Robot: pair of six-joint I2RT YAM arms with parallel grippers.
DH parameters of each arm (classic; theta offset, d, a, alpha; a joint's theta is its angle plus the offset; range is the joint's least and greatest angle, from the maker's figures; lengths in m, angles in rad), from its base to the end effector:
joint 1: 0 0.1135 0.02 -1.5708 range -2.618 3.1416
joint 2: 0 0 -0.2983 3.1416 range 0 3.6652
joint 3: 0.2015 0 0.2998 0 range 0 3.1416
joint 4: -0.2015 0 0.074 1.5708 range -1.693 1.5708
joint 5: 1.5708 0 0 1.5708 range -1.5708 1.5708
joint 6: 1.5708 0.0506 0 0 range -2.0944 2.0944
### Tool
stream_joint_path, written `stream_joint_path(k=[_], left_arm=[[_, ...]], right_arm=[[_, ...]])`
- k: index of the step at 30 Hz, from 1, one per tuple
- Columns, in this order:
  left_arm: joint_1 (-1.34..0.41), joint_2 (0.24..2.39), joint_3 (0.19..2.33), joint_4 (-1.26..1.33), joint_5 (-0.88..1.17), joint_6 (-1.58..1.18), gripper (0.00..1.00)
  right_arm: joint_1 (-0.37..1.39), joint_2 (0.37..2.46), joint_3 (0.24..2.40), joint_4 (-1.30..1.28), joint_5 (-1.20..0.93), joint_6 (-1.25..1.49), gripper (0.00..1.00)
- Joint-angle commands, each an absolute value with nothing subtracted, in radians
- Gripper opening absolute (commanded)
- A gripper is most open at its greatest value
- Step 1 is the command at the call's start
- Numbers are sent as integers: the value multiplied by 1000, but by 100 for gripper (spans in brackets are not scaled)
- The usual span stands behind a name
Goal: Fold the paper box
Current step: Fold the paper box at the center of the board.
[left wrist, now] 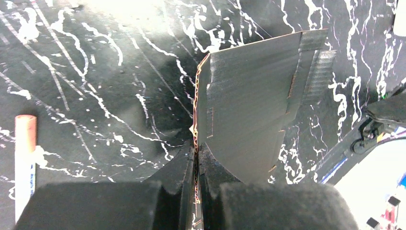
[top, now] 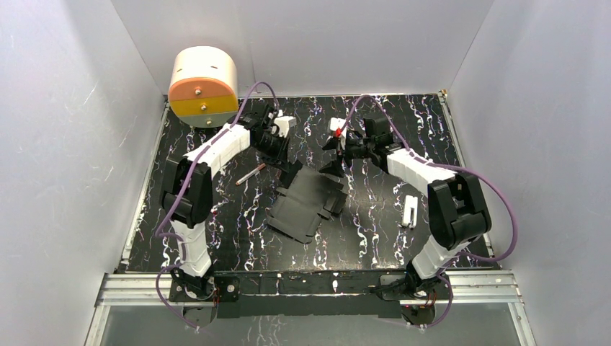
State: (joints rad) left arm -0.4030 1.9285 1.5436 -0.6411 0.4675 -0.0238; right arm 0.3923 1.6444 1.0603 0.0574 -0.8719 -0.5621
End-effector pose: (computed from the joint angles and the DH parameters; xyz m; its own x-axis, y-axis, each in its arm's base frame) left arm 0.4335 -0.2096 0.2363 -0.7999 0.3180 -0.5089 0.5461 0.7374 -0.3976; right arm 0.3661 0.1934 0.2455 0.0640 -0.3446 -0.9366 -0.9731 0.1865 -0.1351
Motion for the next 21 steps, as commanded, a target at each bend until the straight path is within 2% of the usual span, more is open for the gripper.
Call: stream_joint_path(k=[1, 12, 21], left_arm=[[-438, 1921, 1592, -737, 529, 63, 0], [-488, 1864, 1575, -731, 547, 103, 0], [-503, 1836, 1567, -723, 562, 115, 0]], right_arm=[[386, 1706, 1148, 76, -1019, -734, 88], [391, 1839, 1279, -115, -1146, -939, 79], [426, 1917, 1343, -263, -1126, -1053, 70]])
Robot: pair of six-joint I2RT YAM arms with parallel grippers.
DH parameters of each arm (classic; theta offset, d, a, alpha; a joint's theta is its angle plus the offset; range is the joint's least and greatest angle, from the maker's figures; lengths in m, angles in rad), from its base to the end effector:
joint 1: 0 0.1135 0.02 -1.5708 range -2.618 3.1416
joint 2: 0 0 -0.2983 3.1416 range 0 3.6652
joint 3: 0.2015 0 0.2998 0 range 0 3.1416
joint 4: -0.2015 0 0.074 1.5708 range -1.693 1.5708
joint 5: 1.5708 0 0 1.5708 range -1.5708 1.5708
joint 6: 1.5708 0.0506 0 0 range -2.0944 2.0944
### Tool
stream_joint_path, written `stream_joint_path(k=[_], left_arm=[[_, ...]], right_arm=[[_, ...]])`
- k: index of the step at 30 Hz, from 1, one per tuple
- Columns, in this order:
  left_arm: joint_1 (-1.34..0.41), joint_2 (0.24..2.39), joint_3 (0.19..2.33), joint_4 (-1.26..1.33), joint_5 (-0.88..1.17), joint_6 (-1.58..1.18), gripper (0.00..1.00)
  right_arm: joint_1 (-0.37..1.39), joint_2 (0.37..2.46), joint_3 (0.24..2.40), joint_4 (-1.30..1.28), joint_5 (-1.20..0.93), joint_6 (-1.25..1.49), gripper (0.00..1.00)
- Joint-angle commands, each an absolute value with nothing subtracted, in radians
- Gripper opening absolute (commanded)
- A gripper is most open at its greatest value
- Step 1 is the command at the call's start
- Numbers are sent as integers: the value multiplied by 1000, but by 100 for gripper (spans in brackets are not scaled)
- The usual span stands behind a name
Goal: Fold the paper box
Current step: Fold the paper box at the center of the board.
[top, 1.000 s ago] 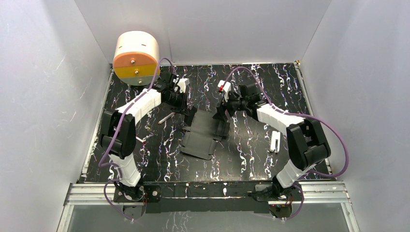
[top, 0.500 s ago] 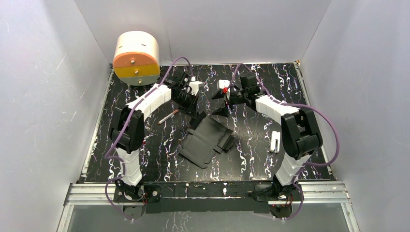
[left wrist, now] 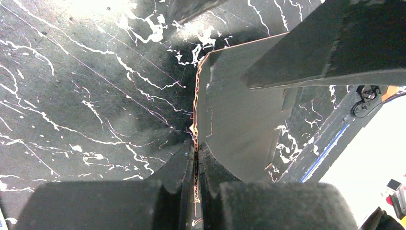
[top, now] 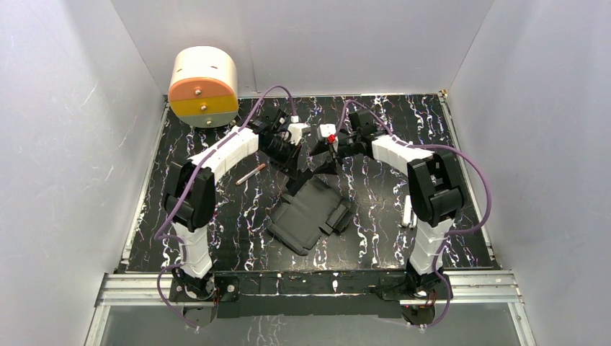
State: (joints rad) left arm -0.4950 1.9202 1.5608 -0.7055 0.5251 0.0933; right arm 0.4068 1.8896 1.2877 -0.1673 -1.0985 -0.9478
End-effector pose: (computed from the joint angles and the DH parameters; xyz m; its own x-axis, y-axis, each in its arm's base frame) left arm 0.4062 -0.2481 0.2436 -0.7082 0.4739 -0.5233 0.6938 0.6045 -0.3915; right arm 0.4040 0.2231 0.2124 0.2507 -0.2943 -0.9223 -0.9667 -0.1274 -0.2221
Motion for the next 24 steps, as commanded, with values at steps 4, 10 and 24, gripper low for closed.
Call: stream_joint_path(k=[4, 10, 24], left_arm=[[-506, 1825, 1563, -719, 564, 116, 0], [-506, 1814, 1552, -712, 566, 116, 0], [-508, 1824, 1539, -715, 531, 110, 0]], right_arm=[[450, 1945, 1373, -318, -1120, -1089, 65], [465, 1980, 1422, -398, -1116, -1140, 56], [464, 1952, 1418, -433, -1091, -1173, 37]])
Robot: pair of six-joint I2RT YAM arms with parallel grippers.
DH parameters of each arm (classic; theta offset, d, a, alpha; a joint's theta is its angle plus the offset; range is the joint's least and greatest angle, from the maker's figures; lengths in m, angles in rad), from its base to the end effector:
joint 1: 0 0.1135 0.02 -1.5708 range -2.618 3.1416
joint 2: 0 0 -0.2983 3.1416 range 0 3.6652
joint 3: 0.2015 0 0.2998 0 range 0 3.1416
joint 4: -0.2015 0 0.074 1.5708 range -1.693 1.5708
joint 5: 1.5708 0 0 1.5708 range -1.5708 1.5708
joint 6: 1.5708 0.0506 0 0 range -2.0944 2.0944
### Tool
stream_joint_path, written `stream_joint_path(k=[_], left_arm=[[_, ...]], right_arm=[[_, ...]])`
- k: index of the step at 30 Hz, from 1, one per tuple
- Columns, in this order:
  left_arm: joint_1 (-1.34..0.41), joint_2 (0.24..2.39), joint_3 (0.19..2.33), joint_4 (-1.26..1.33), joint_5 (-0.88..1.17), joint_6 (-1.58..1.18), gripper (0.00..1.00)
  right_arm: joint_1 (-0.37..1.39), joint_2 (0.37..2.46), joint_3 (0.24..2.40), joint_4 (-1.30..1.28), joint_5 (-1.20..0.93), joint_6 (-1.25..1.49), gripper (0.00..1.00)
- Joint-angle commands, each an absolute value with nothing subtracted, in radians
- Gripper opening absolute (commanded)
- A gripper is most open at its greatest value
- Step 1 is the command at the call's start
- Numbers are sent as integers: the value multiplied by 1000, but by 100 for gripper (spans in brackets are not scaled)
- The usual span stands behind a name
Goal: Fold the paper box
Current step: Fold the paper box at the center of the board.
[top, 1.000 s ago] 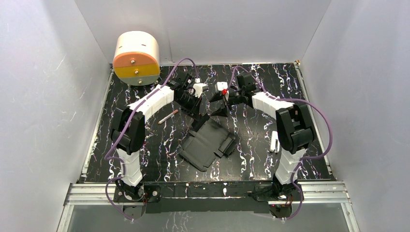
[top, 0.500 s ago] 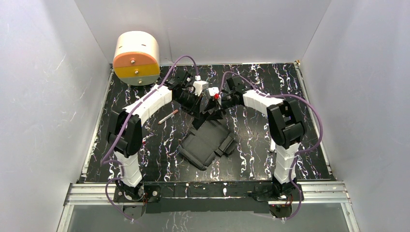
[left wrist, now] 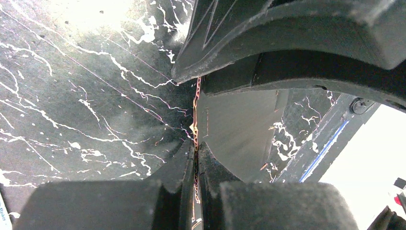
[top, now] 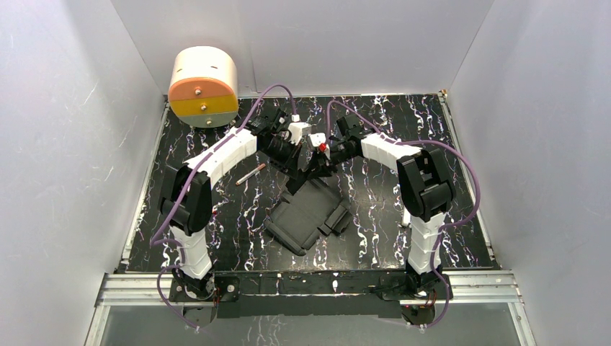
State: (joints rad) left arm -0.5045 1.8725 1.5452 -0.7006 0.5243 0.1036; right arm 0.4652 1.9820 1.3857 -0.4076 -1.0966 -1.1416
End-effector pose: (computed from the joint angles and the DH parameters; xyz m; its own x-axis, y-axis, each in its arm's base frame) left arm 0.3965 -0.2479 0.2598 -0.6788 0.4771 -0.5582 0.7189 0.5866 -0.3729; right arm 0.3982 0.2502 0.1897 0.2608 -0.3337 -0.9059 -0.9485 -0.2635 -0.1760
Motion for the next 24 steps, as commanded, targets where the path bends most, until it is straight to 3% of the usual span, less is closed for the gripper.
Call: stream_joint_path(k=[1, 6, 13, 24], left_arm=[[-509, 1825, 1538, -715, 532, 110, 0], [-508, 1830, 1537, -718, 526, 106, 0], [-504, 1852, 1546, -727, 472, 73, 0], [-432, 1936, 1572, -763, 454, -36, 0]], right_arm=[[464, 1947, 1416, -429, -1090, -1172, 36], [465, 1924, 1403, -414, -1079, -1166, 30], [464, 1889, 1369, -397, -1058, -1158, 11], [465, 1825, 1242, -288, -1054, -1137, 7]])
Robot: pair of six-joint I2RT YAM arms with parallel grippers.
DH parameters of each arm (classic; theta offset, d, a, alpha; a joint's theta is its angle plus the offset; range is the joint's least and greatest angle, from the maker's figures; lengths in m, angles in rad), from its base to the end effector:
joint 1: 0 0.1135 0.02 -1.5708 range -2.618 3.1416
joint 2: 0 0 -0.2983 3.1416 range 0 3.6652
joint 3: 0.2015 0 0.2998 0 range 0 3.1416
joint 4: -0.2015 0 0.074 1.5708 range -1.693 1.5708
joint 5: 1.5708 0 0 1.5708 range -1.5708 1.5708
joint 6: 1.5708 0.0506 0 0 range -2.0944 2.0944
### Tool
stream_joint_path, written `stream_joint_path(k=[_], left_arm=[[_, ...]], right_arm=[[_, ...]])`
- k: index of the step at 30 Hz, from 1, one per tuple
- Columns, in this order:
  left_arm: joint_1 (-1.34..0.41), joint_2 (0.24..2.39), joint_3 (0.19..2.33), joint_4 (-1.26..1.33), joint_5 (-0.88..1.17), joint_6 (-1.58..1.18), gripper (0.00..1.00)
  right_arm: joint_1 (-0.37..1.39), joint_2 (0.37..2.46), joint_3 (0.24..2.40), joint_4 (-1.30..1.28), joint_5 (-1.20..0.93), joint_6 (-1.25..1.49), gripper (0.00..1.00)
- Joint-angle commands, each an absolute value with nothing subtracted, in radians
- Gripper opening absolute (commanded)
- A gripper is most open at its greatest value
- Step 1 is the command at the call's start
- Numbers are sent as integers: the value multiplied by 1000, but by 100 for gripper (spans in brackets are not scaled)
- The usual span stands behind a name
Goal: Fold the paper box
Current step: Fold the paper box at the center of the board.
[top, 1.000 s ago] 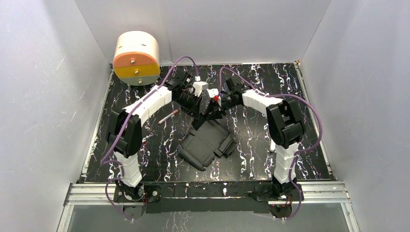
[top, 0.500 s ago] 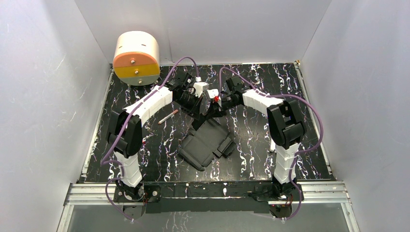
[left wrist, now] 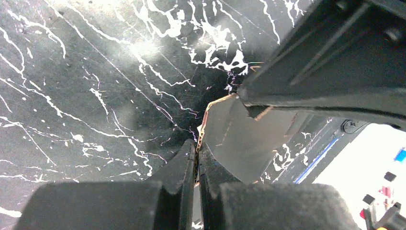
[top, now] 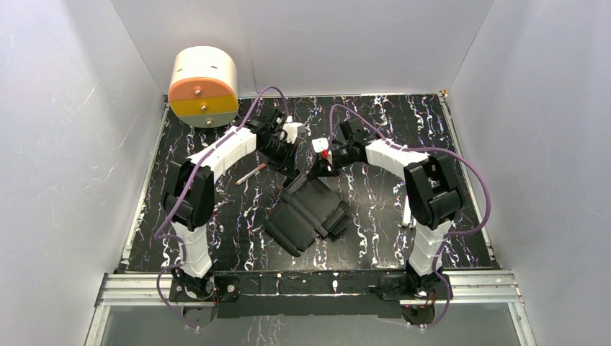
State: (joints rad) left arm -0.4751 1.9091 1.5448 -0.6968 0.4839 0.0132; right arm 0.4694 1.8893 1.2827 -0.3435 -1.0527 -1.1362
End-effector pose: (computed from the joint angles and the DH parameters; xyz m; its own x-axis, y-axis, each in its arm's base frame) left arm 0.4097 -0.2372 0.2426 -0.7681 0.4083 -0.4932 0.6170 0.6780 -0.3996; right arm 0.3784 0.2412 0.1981 0.3065 -0.3482 -0.8859 -0.9421 -0.2440 -0.2300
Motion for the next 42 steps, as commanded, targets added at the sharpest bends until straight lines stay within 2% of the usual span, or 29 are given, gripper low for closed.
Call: stream_joint_path(k=[1, 11, 17, 23, 29, 35, 42], left_arm=[[-430, 1941, 1574, -766, 461, -37, 0], [-431, 1927, 1559, -755, 486, -38, 0], [-437, 1905, 1545, -747, 430, -53, 0], [-466, 1843, 1498, -718, 300, -70, 0], [-474, 1824, 1472, -705, 193, -98, 0], [-490, 1819, 1448, -695, 125, -121, 0], [-526, 1825, 1465, -705, 54, -144, 0]], right_arm=[[464, 1822, 1229, -277, -1050, -1137, 7], [465, 1815, 1178, -269, -1063, -1241, 12], [466, 1757, 1129, -165, -1069, -1208, 21], [466, 1673, 1034, 160, -926, -842, 41], [495, 1577, 951, 286, -743, -472, 47], [617, 1530, 823, 437, -421, -95, 51], [705, 1604, 705, 634, -280, 72, 49]])
